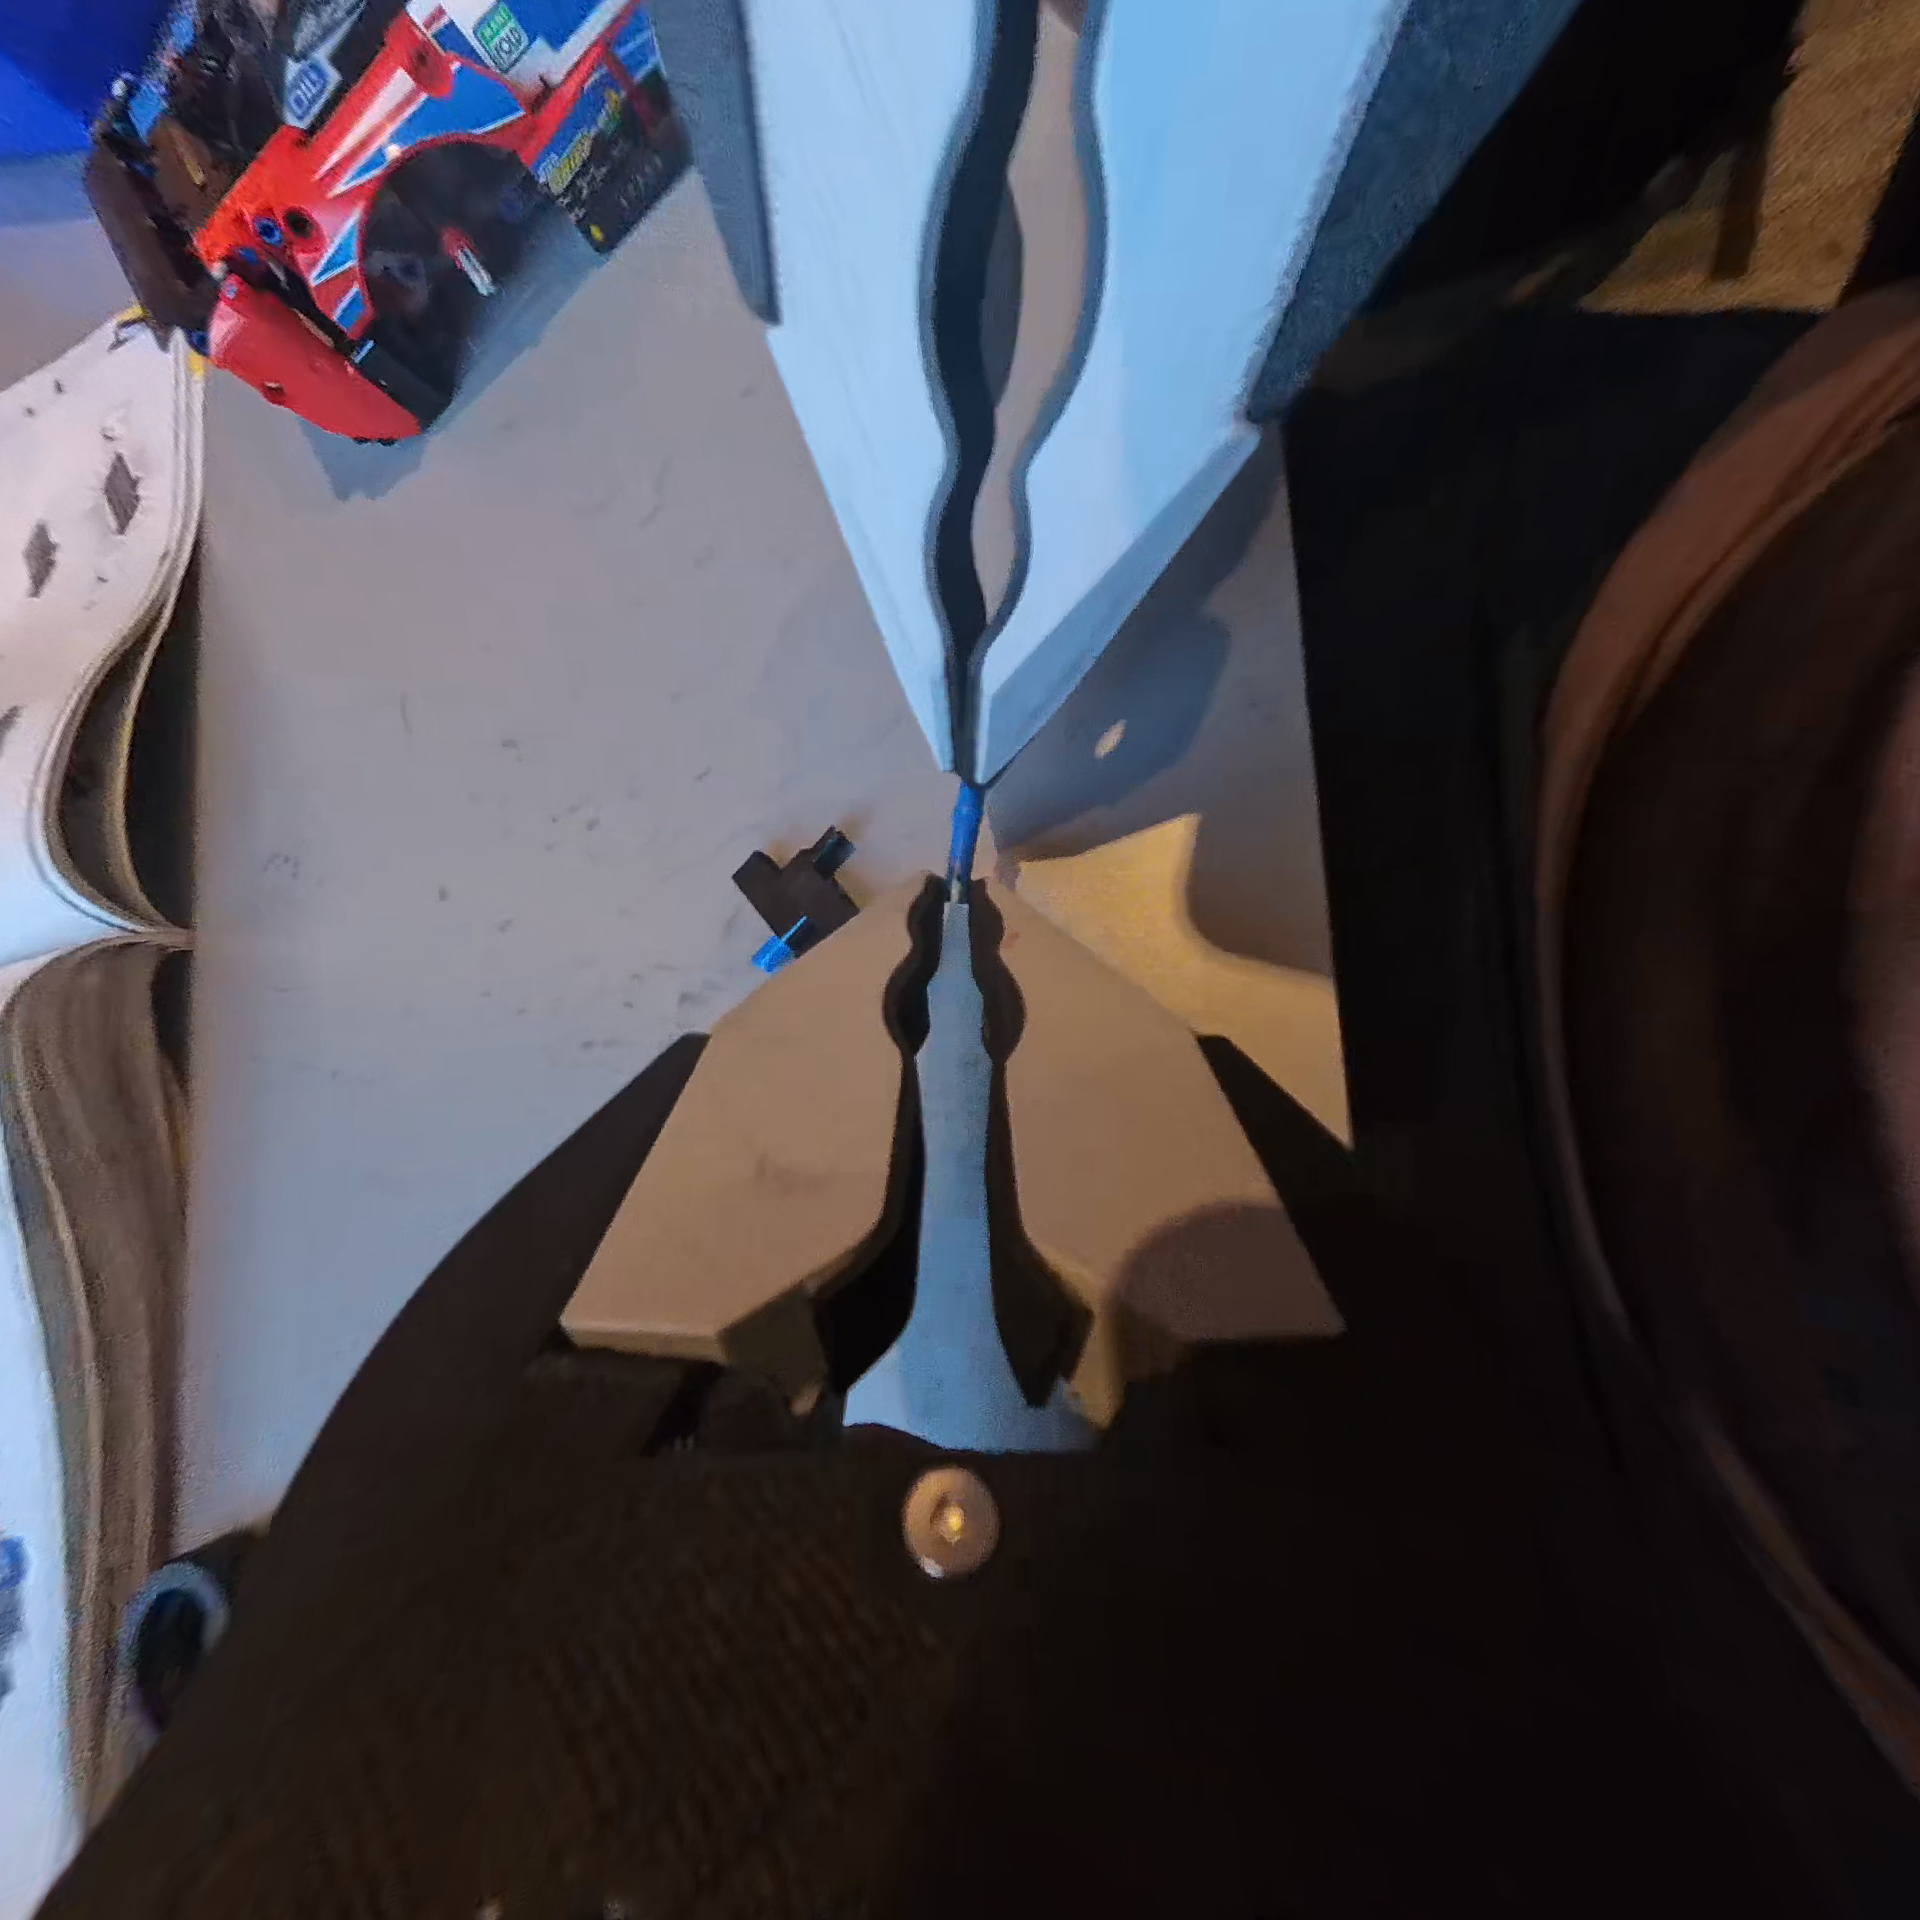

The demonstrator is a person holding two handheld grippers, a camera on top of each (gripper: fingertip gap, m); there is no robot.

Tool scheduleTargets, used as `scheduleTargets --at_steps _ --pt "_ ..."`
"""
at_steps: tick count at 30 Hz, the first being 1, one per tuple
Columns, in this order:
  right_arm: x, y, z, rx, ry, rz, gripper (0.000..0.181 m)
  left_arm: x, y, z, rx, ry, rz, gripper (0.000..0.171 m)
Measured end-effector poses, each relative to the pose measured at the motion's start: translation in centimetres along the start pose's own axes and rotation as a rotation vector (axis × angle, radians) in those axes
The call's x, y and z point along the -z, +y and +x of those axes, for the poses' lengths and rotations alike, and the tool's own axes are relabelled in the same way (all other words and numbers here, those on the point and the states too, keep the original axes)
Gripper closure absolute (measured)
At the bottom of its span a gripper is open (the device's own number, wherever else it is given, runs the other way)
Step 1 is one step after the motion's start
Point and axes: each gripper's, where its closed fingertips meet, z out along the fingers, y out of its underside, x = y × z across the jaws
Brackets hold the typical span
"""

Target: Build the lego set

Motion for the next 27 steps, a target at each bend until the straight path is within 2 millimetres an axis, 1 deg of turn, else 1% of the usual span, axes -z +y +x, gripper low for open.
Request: scheduleTargets --at_steps 2,5,6,7,8,12,15,16,18,24,26,27 --pt "0.2 0.0 0.0 -0.023 0.007 0.018 0.181 0.2 -0.4 0.2 0.01 0.018 0.031 0.17" --pt "0.8 -0.3 -0.4 -0.032 -0.004 0.055 0.181 0.2 -0.3 0.1 -0.005 -0.001 0.015 0.17" --pt "1.0 -0.4 -0.4 -0.032 -0.003 0.063 0.177 0.2 -0.3 0.1 -0.008 0.001 0.015 0.17" --pt "1.1 -0.4 -0.4 -0.024 0.004 0.069 0.167 0.2 -0.4 0.2 -0.017 0.004 0.019 0.17" --pt "1.2 -0.4 -0.4 -0.009 0.01 0.068 0.163 0.3 -0.5 0.4 -0.028 0.003 0.022 0.17" --pt "1.0 0.0 -0.8 0.068 0.033 0.037 0.164 0.6 -1.3 1.0 -0.074 0.018 0.058 0.17" --pt "0.7 0.1 -1.3 0.118 0.033 0.022 0.169 0.8 -1.6 1.3 -0.085 0.028 0.084 0.17" --pt "0.7 0.1 -1.4 0.125 0.031 0.022 0.175 0.8 -1.6 1.4 -0.082 0.039 0.091 0.17" --pt "0.7 0.0 -1.5 0.131 0.034 0.024 0.176 0.8 -1.7 1.4 -0.076 0.043 0.101 0.17" --pt "0.9 0.2 -1.5 0.069 0.028 0.03 0.176 0.8 -1.9 1.5 0.01 0.097 0.125 0.169" --pt "1.0 0.7 -0.9 0.003 0.048 0.015 0.177 0.9 -1.9 1.1 0.047 0.101 0.128 0.158" --pt "1.1 1.0 -0.6 -0.039 0.057 0.006 0.177 1.0 -1.7 0.5 0.081 0.094 0.121 0.153"
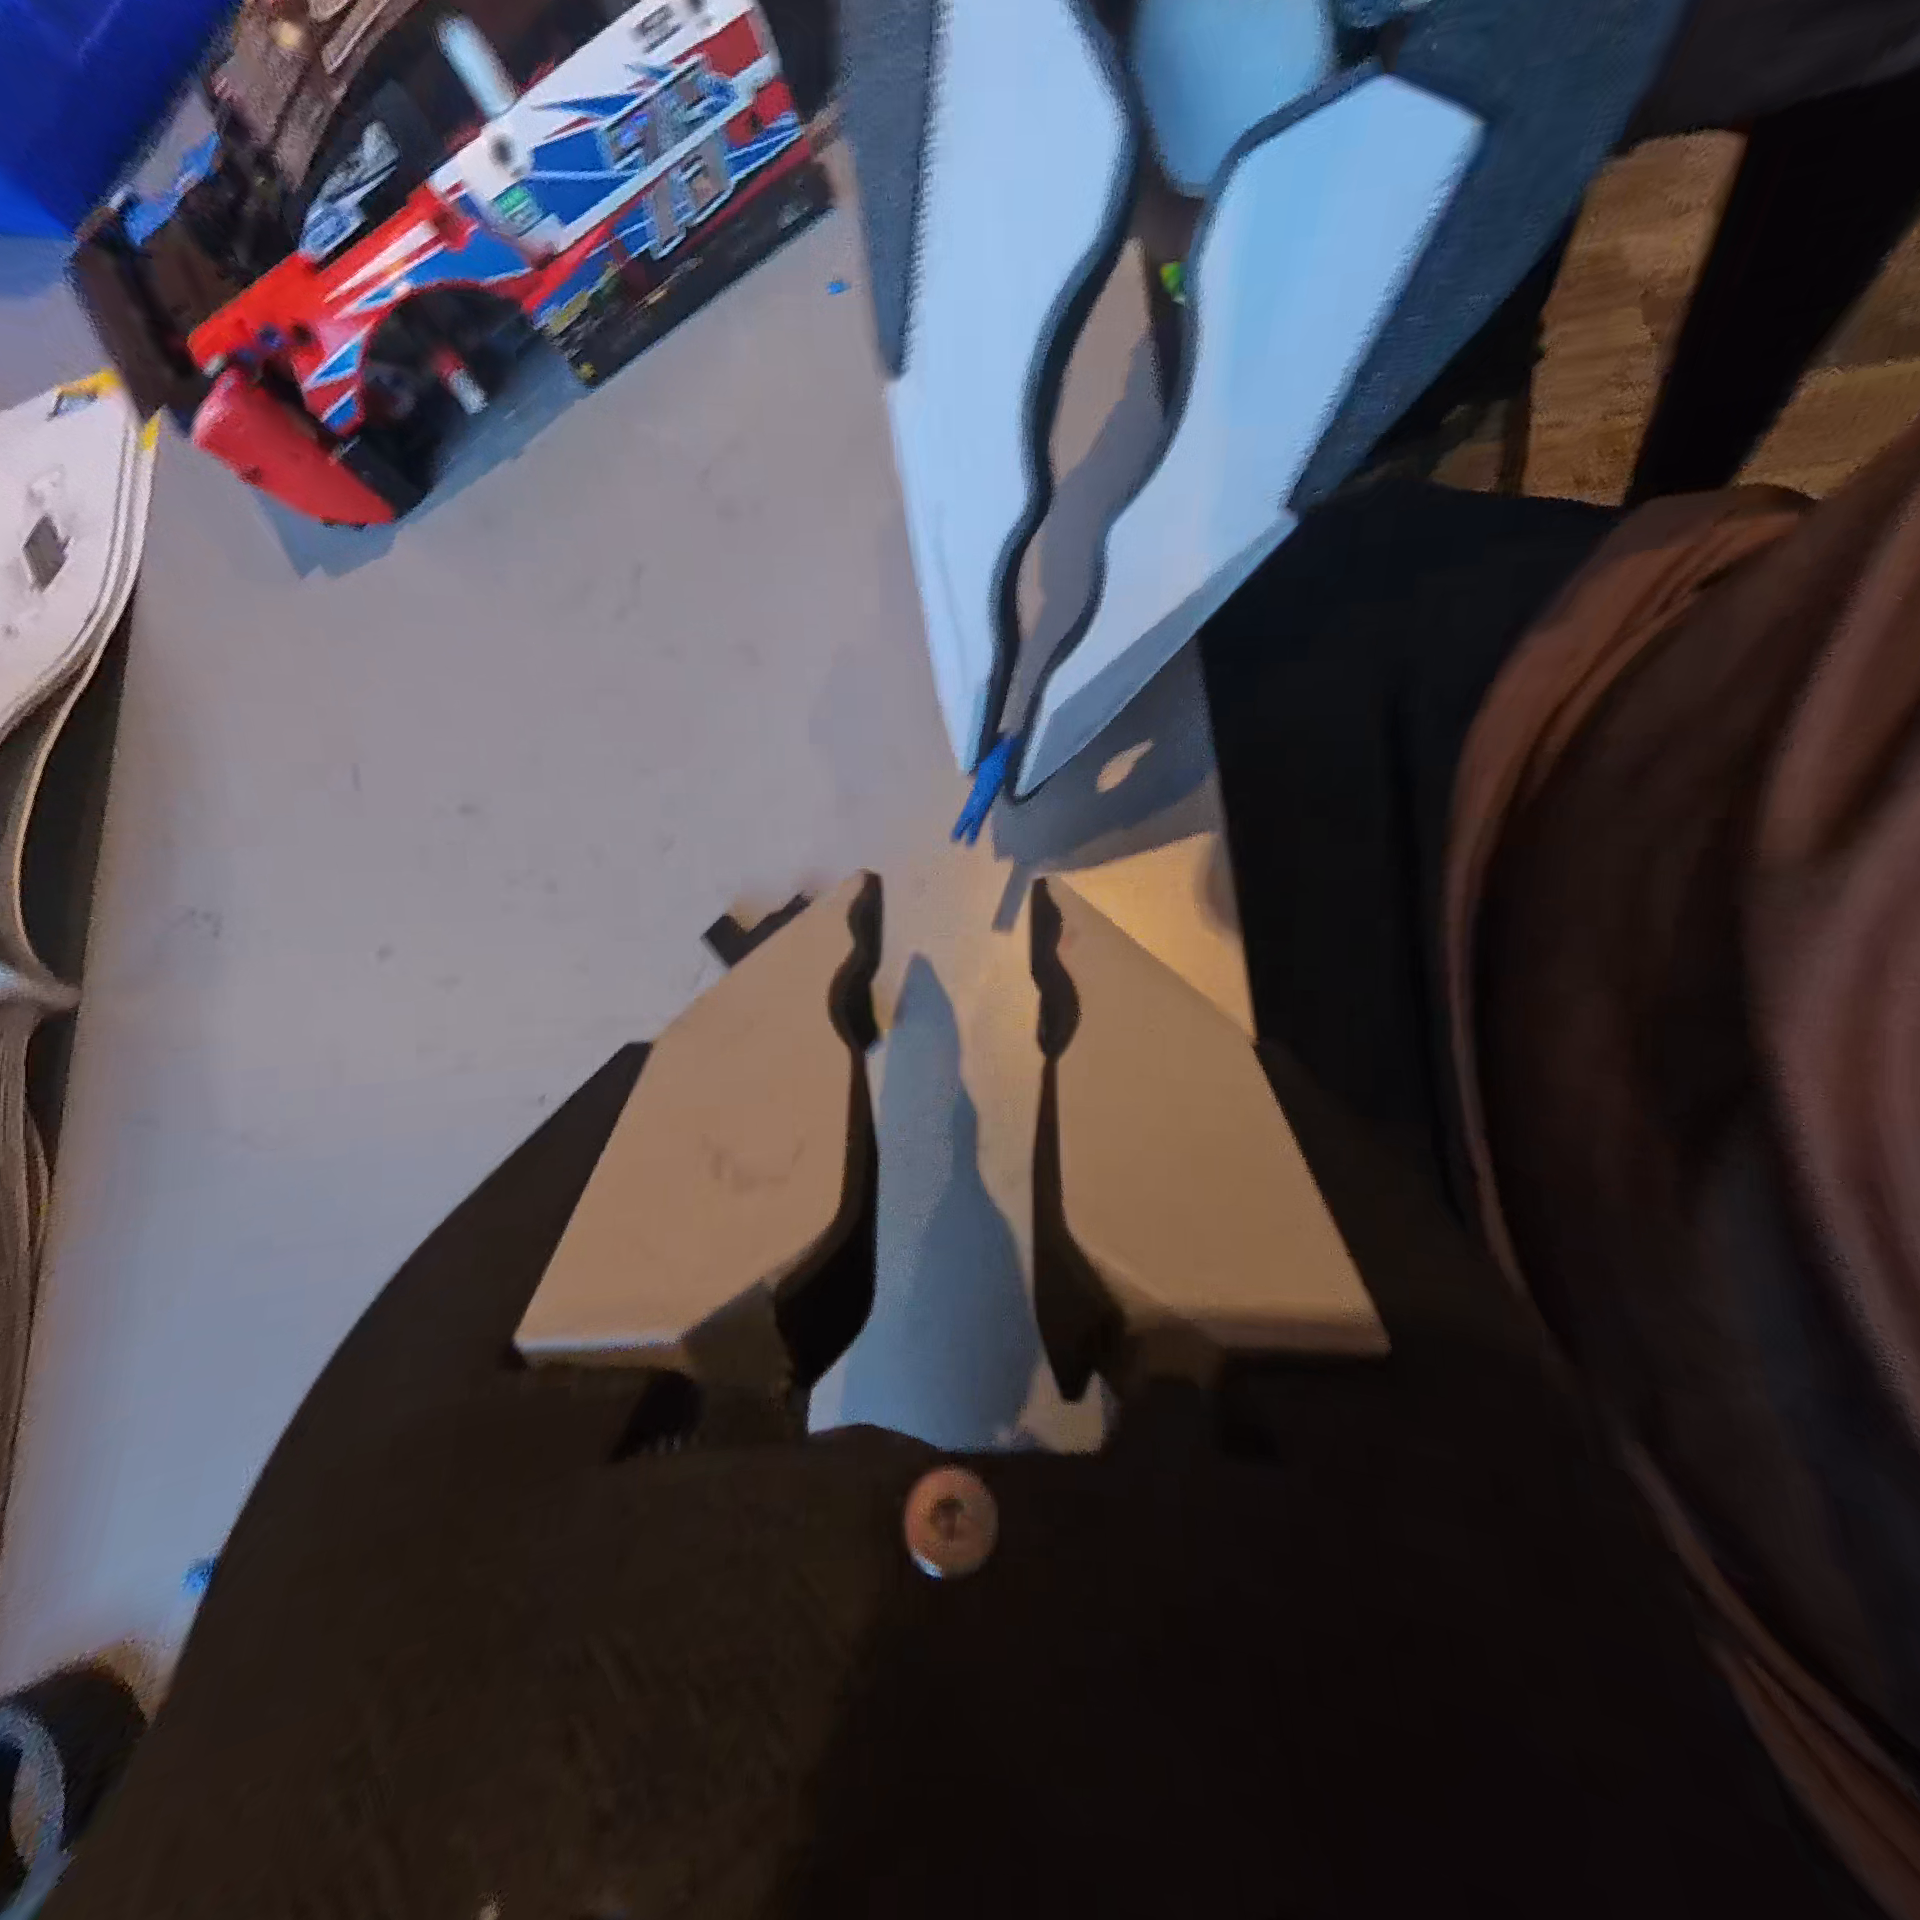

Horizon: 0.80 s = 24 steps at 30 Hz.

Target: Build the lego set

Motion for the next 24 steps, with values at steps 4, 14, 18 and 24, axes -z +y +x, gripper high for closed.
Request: scheduleTargets --at_steps 4,14,18,24 --pt "0.7 1.0 1.1 -0.213 0.011 0.02 0.177 0.6 1.9 -3.8 0.216 -0.091 -0.082 0.135" --pt "3.5 3.5 -0.6 -0.438 0.083 0.063 0.177 -1.6 2.9 -3.3 0.285 0.029 -0.239 0.145" --pt "5.0 4.1 -1.6 -0.415 0.162 0.086 0.177 -2.3 2.1 -2.5 0.247 0.066 -0.237 0.146" --pt "4.3 4.1 -0.9 -0.419 0.18 0.045 0.177 -3.6 0.5 -1.0 0.23 0.087 -0.167 0.146"
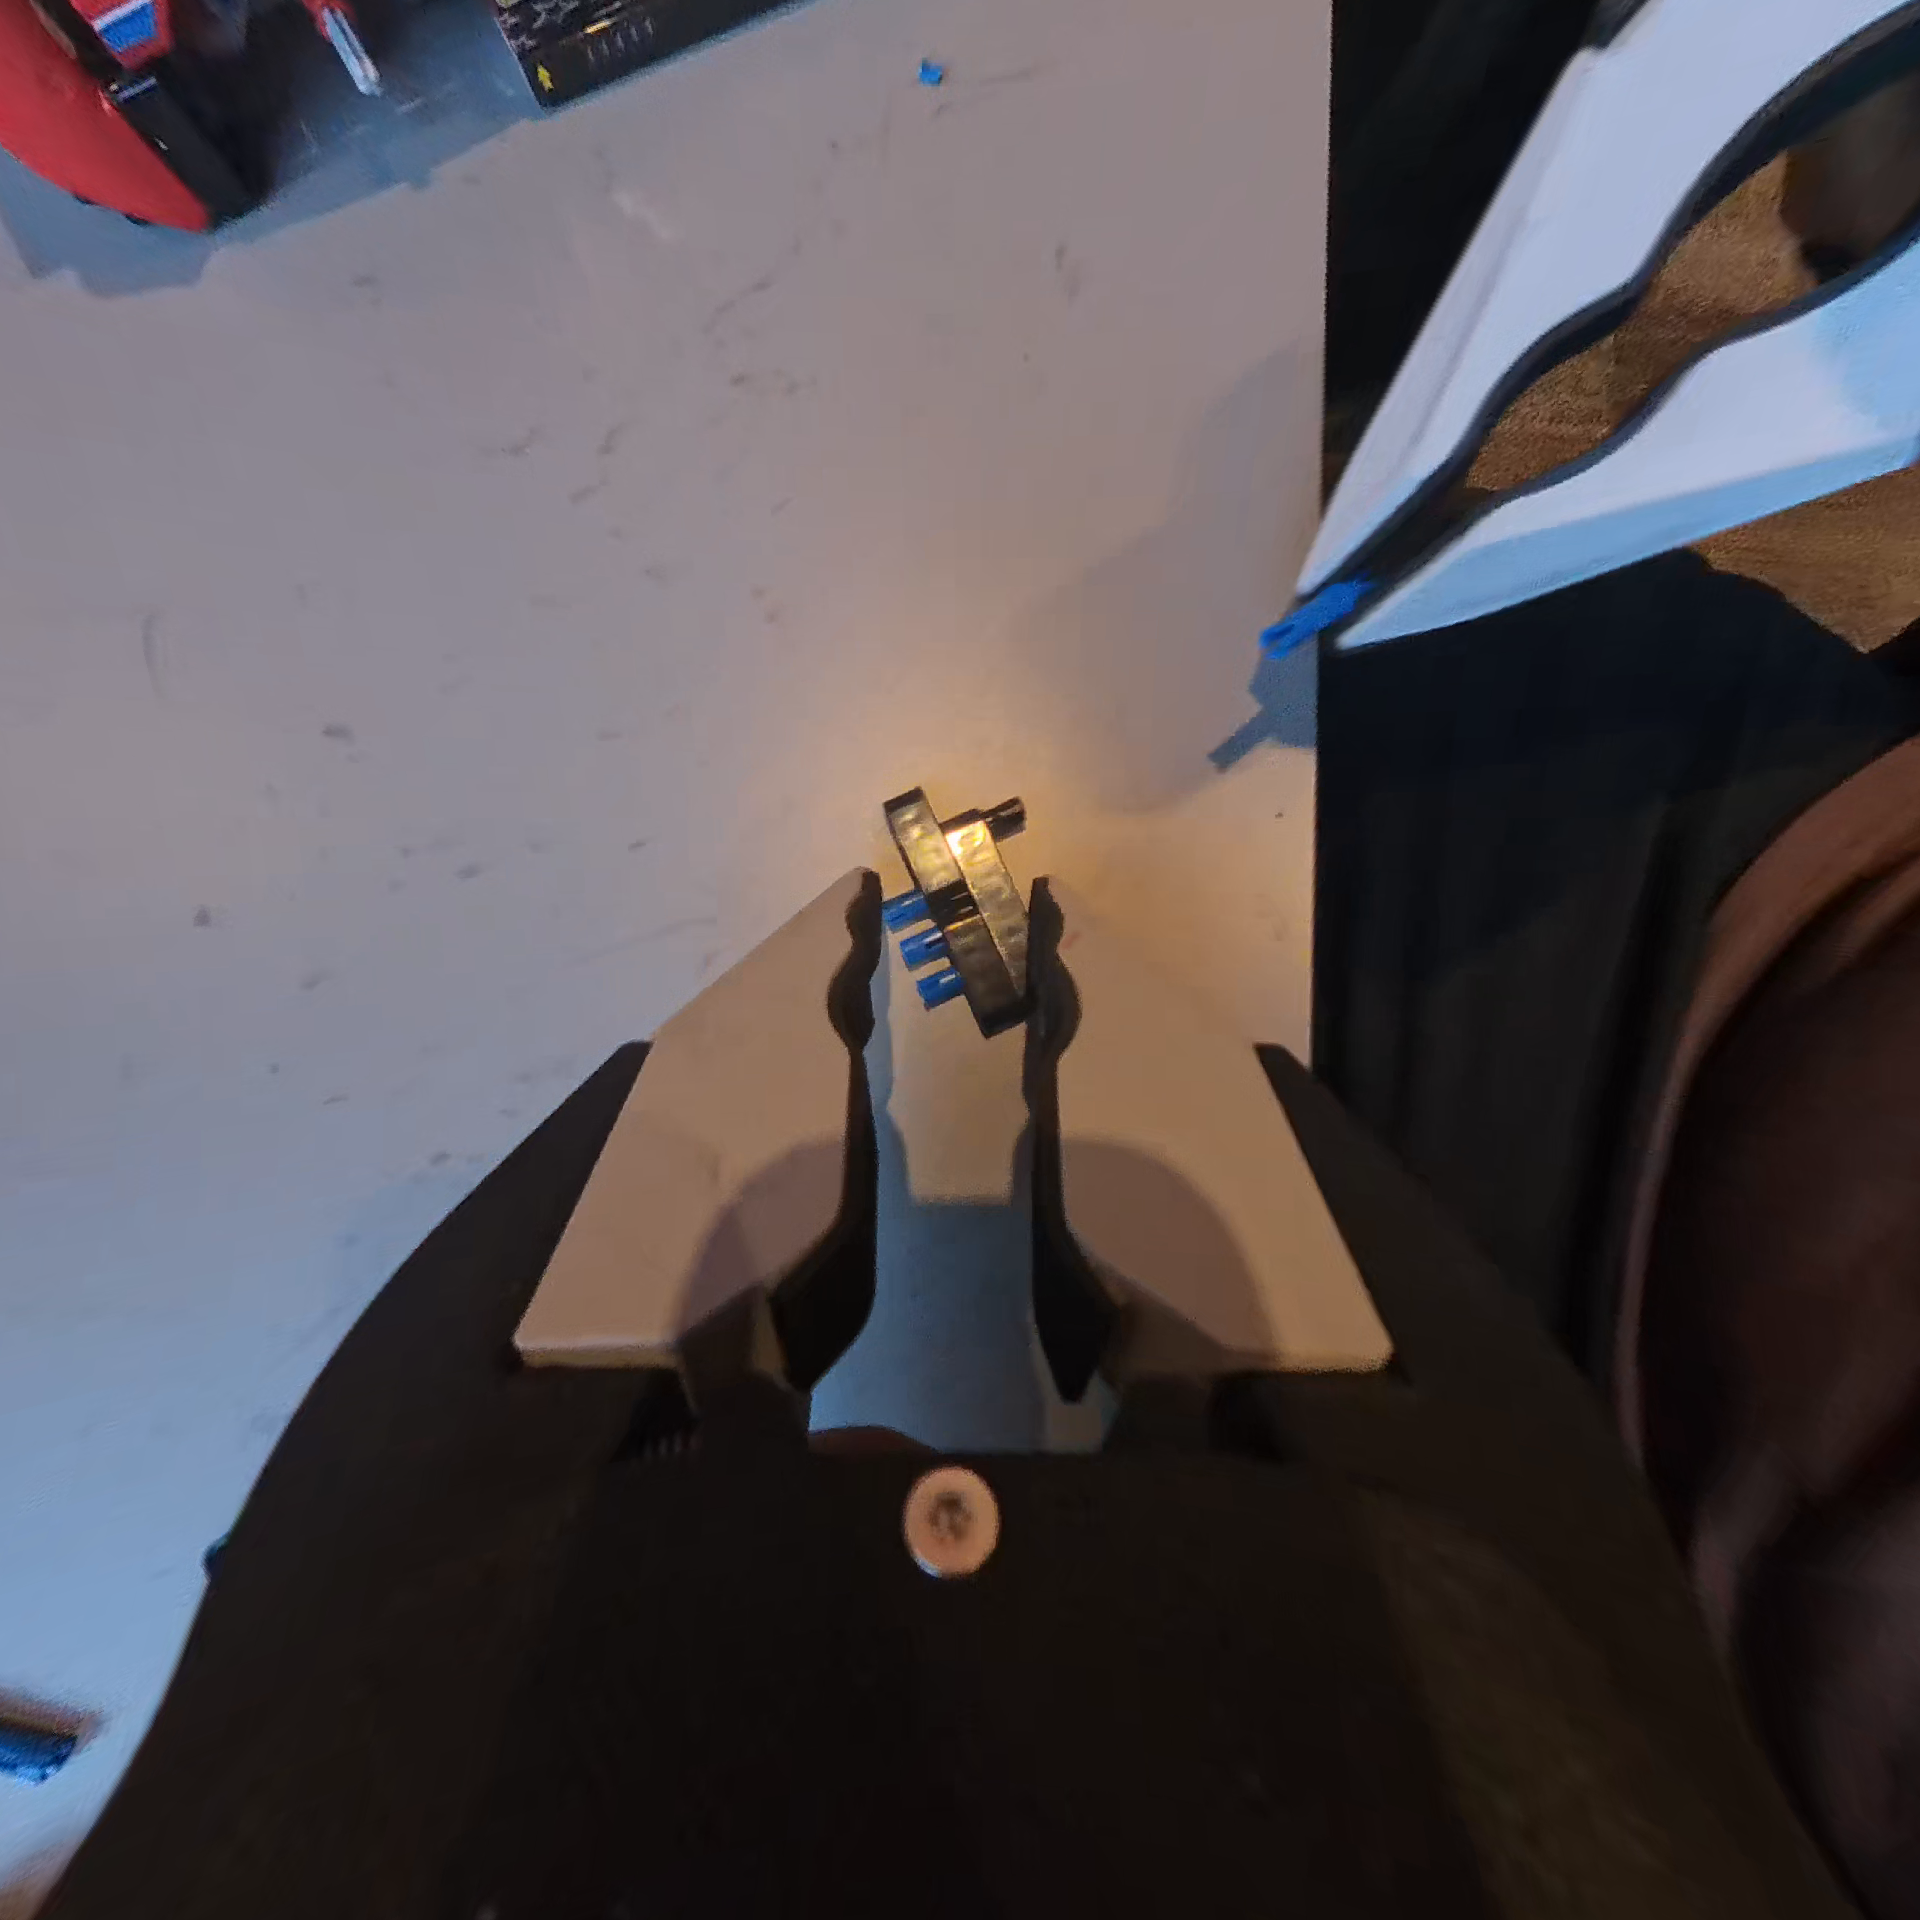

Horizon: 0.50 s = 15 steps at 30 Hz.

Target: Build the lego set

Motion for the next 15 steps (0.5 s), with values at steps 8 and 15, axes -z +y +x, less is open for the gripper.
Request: scheduleTargets --at_steps 8,15 --pt "-1.2 0.2 -0.1 0.018 -0.008 -0.108 0.177 -0.1 -0.2 1.4 -0.03 0.054 0.063 0.145" --pt "-0.4 1.3 -0.8 -0.201 -0.107 -0.15 0.177 -0.7 -0.9 3.6 -0.15 0.141 0.053 0.146"
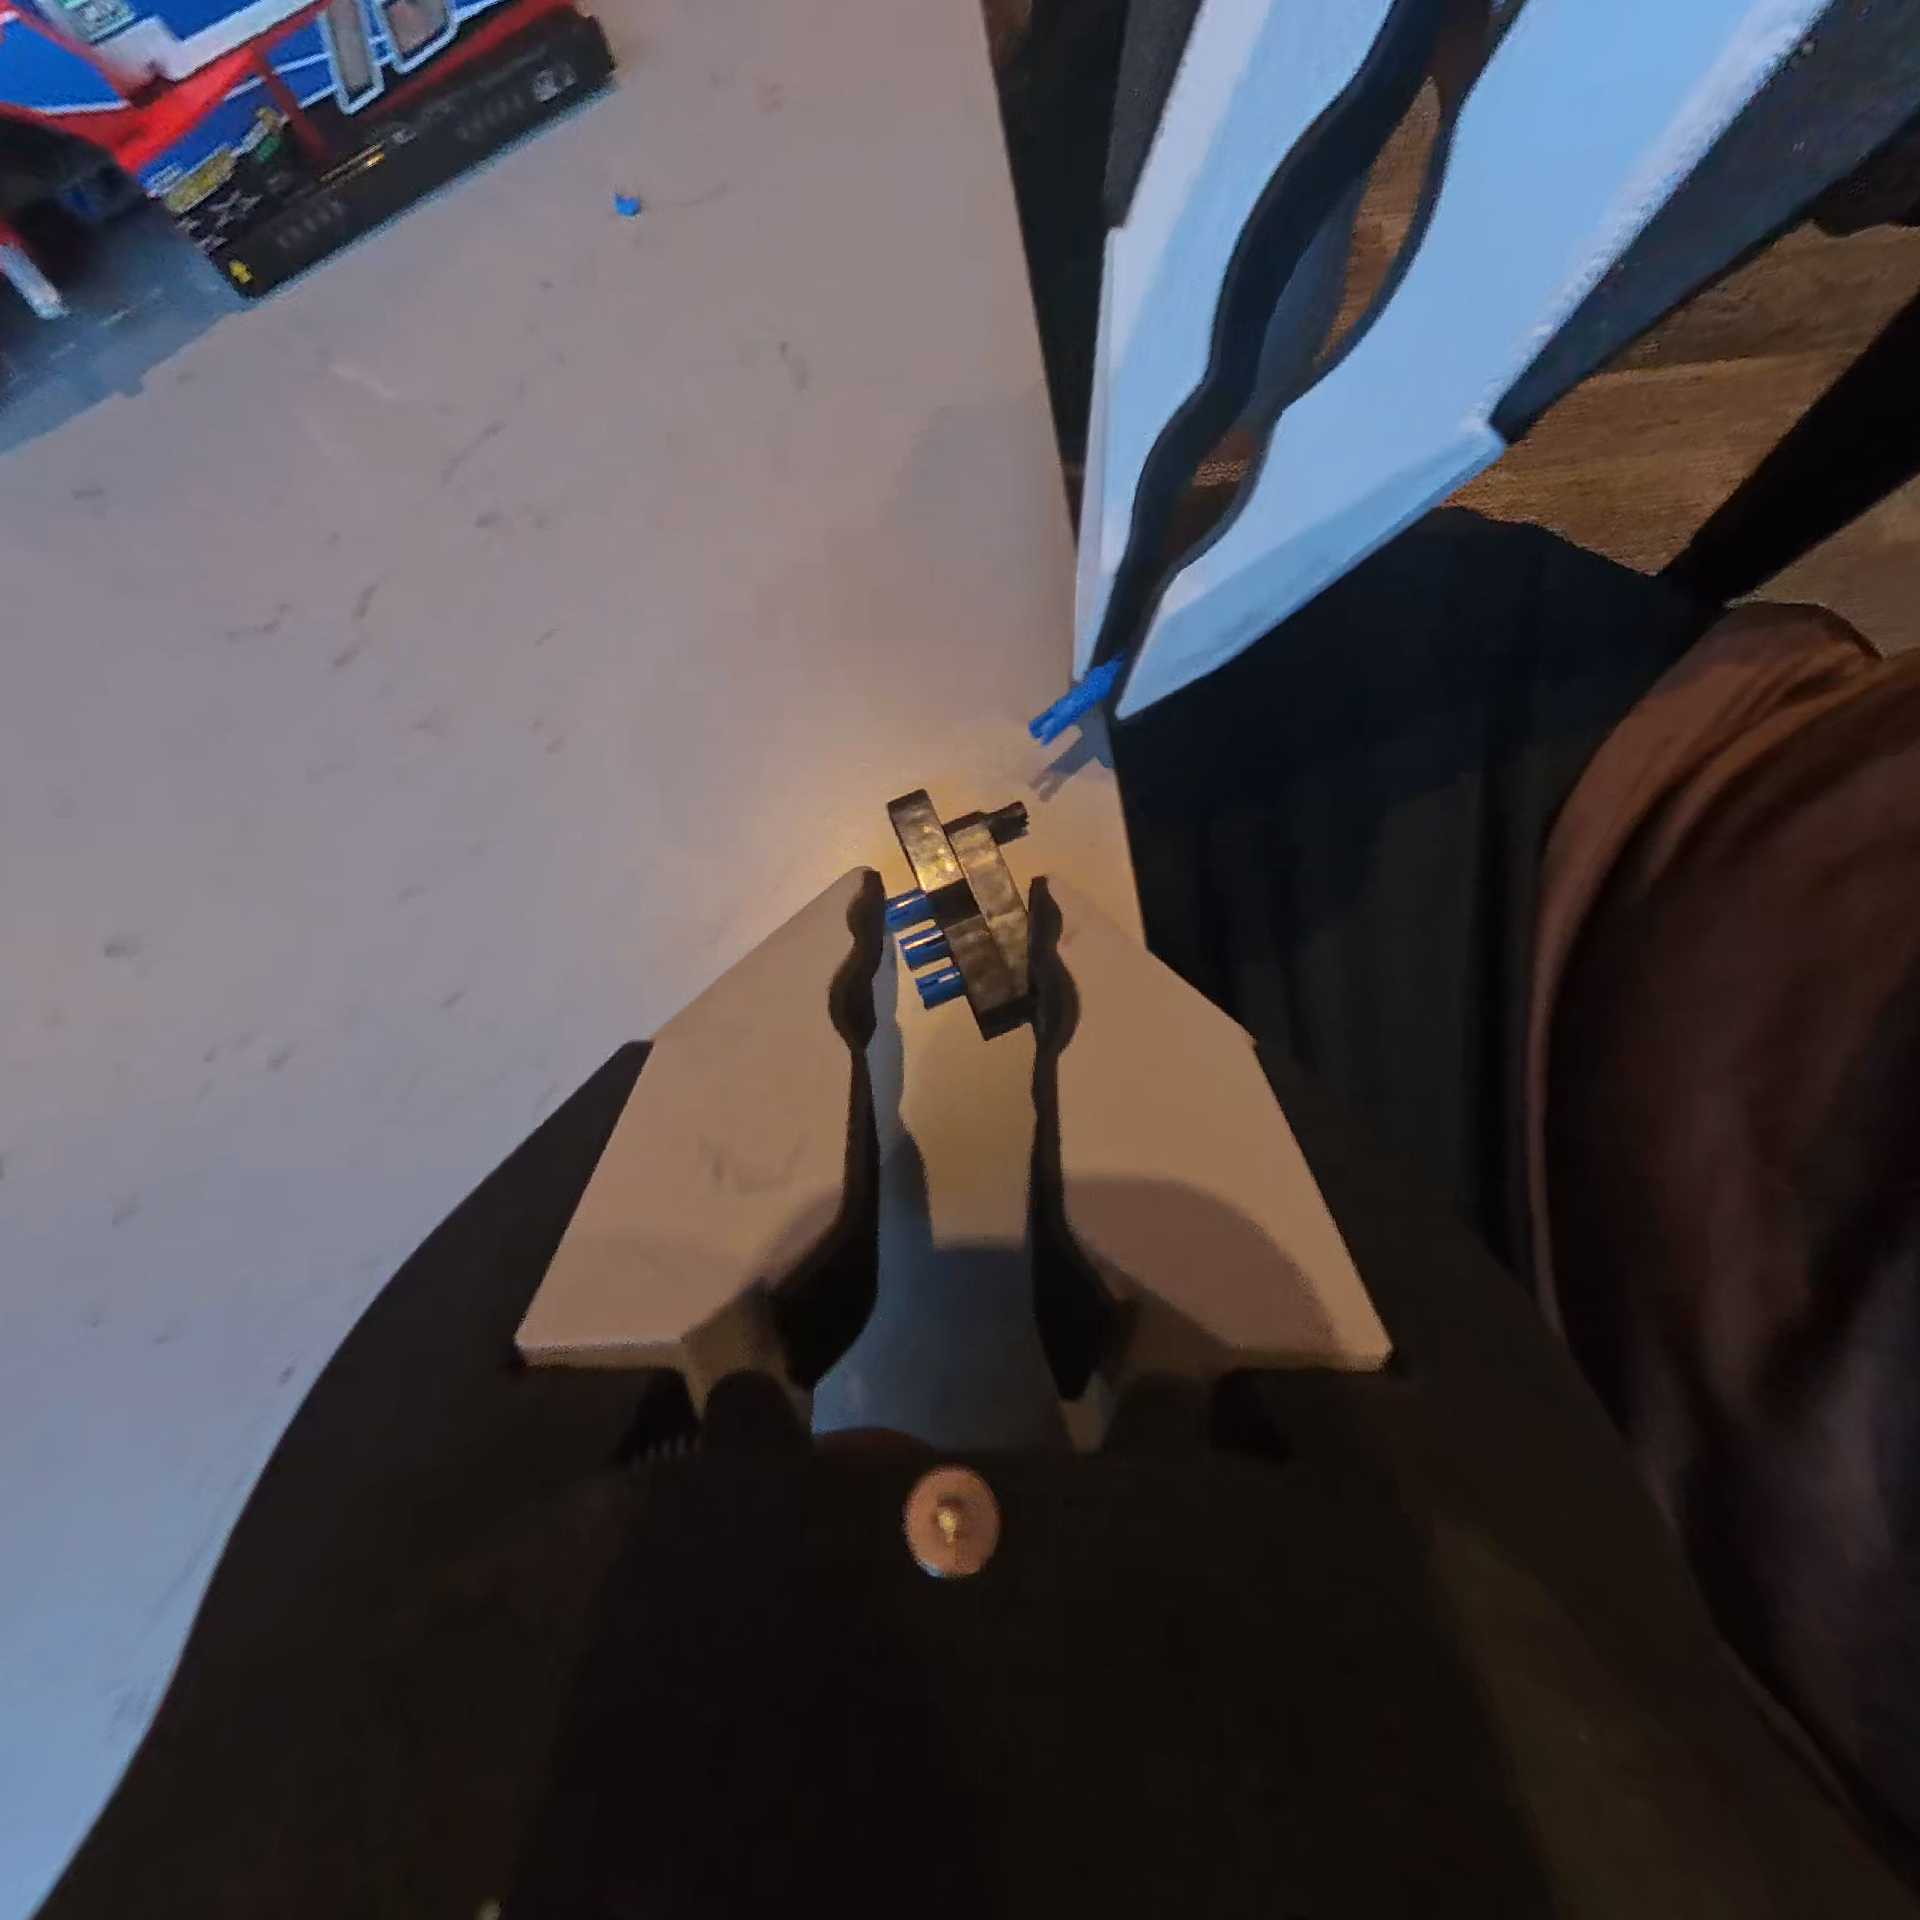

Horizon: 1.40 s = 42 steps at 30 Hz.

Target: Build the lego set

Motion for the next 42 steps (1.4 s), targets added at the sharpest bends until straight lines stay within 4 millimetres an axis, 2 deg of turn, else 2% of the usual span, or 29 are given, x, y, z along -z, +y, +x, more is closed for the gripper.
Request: scheduleTargets --at_steps 5,10,19,42 --pt "0.4 0.9 -0.8 -0.123 -0.031 0.048 0.177 -0.7 -0.8 1.4 -0.091 0.09 0.044 0.146" --pt "0.3 1.8 -0.3 -0.24 -0.031 0.078 0.177 -1.0 -1.2 2.0 -0.17 0.195 0.069 0.146" --pt "0.2 2.0 -0.9 -0.429 -0.094 0.187 0.177 -1.4 -1.6 2.8 -0.283 0.306 0.066 0.146" --pt "0.0 1.7 -0.9 -0.744 -0.2 0.365 0.178 -1.4 -1.7 2.9 -0.321 0.224 0.086 0.146"
